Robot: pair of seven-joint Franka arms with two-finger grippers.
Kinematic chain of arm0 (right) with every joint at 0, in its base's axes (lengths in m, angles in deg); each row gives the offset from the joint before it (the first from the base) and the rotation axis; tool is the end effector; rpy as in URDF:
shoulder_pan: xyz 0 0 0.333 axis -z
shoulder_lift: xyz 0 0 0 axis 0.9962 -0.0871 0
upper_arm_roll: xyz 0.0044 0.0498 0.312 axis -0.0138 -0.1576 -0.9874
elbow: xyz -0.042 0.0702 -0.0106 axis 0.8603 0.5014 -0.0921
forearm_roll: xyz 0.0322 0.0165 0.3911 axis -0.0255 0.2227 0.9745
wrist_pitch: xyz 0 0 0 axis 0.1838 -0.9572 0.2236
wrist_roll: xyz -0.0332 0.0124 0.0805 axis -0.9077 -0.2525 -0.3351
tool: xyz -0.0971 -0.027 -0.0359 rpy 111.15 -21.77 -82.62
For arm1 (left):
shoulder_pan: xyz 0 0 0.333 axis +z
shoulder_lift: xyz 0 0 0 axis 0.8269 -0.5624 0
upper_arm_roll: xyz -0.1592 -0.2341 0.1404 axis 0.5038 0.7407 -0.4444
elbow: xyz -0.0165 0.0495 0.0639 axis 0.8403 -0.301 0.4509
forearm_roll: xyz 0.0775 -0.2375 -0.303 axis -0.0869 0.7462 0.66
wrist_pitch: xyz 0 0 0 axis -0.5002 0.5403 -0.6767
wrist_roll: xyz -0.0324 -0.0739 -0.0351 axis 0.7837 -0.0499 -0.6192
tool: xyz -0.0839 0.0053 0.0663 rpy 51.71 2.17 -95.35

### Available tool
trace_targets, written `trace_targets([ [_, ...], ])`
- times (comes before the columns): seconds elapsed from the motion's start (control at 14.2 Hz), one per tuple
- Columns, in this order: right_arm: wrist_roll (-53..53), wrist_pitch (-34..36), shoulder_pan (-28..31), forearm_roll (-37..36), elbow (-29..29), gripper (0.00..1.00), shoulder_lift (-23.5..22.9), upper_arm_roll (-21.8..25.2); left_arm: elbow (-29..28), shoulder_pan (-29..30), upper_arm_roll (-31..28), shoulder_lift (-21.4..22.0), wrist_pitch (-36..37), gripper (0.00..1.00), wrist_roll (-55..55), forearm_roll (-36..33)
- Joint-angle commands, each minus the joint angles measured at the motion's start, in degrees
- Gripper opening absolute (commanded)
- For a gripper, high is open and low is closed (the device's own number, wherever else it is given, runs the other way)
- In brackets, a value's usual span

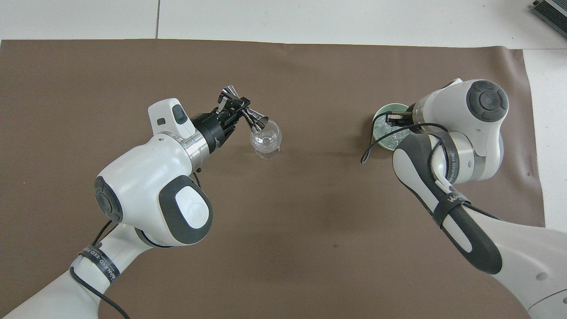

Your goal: Pour wine and add ice with both arms

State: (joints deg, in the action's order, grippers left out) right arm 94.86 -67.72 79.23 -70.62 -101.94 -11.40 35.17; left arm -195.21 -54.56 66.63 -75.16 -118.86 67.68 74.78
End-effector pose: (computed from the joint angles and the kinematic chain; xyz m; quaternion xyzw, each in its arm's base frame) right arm 0.6458 0.0695 0.3452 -0.9941 0.0673 -0.0844 0.0122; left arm 0.5454 -0.2858 0.4373 0.7957 0.4166 0.1536 0.4120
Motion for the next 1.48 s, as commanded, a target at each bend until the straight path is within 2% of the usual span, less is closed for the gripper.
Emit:
trace_targets([
  [0.0, 0.9, -0.8, -0.1, 0.1, 0.4, 0.15, -0.7, 0.1, 0.6, 0.3, -0.5, 0.6, 2.8, 0.00, 3.3, -0.2],
  [0.14, 1.0, -0.7, -0.1, 0.1, 0.5, 0.11, -0.7, 0.1, 1.1, 0.4, -1.5, 0.6, 3.0, 0.00, 3.3, -0.2],
  [0.28, 1.0, -0.5, -0.1, 0.1, 0.6, 0.01, -0.8, 0.1, 2.3, 0.4, -2.6, 0.8, 6.5, 0.00, 3.4, -0.2],
  [0.7, 0.9, 1.5, -0.1, -0.7, 1.9, 0.00, -0.4, 0.1, 4.3, 0.7, -7.3, 2.4, 15.9, 0.00, 7.9, -0.2],
  [0.92, 0.8, 5.8, 0.0, -0.9, 4.5, 0.00, 0.2, 0.1, 7.6, 0.7, -11.4, 3.1, 29.1, 0.00, 15.1, -0.8],
  [1.27, 1.1, 11.7, 0.0, 0.1, 10.6, 0.00, 1.1, 0.1, 8.0, 0.9, -15.9, 3.5, 39.5, 0.00, 23.8, -0.1],
  [1.41, 1.4, 14.1, -0.1, 0.9, 12.7, 0.00, 1.4, 0.0, 7.9, 1.1, -18.3, 3.5, 44.1, 0.00, 24.0, 2.8],
])
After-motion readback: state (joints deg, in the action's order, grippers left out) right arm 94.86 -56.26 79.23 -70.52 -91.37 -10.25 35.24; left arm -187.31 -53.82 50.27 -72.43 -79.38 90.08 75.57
